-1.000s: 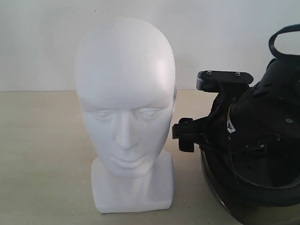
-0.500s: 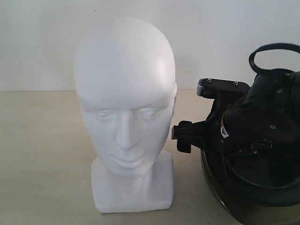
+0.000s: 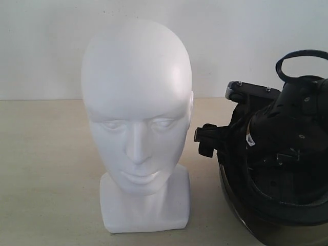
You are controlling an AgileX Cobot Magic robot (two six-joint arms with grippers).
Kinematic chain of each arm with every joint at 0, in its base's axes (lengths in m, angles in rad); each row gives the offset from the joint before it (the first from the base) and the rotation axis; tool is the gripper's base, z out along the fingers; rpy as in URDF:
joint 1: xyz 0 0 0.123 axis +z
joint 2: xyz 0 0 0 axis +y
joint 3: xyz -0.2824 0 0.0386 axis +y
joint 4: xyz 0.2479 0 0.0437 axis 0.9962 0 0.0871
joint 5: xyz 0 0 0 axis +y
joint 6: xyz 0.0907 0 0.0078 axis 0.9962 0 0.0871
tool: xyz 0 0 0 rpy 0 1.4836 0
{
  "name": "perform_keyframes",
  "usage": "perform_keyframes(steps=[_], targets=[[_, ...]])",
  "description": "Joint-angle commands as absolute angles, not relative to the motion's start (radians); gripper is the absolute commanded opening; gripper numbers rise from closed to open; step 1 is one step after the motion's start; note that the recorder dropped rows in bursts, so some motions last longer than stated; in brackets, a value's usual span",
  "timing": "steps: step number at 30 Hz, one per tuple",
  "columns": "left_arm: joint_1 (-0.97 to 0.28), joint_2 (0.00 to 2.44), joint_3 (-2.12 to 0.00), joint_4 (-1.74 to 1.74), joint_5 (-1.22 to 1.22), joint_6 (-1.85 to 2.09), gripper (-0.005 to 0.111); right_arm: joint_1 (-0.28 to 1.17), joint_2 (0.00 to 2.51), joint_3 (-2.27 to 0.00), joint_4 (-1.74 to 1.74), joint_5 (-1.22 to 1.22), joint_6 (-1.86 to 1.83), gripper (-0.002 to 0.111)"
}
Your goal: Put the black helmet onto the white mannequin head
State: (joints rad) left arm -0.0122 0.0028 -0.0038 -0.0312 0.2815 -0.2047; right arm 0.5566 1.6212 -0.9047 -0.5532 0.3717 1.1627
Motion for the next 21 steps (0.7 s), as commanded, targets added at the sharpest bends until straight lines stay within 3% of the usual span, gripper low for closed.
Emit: perform_keyframes(steps=[1, 21], targets=[[-0.021, 0.0, 0.0, -0.033, 0.278, -0.2, 0.004, 0.548, 1.637, -0.908, -0.563, 0.36, 1.169, 0.092], [-0.021, 0.0, 0.0, -0.033, 0.278, -0.2, 0.004, 0.548, 1.686, -0.908, -0.558, 0.387, 1.134, 0.092]])
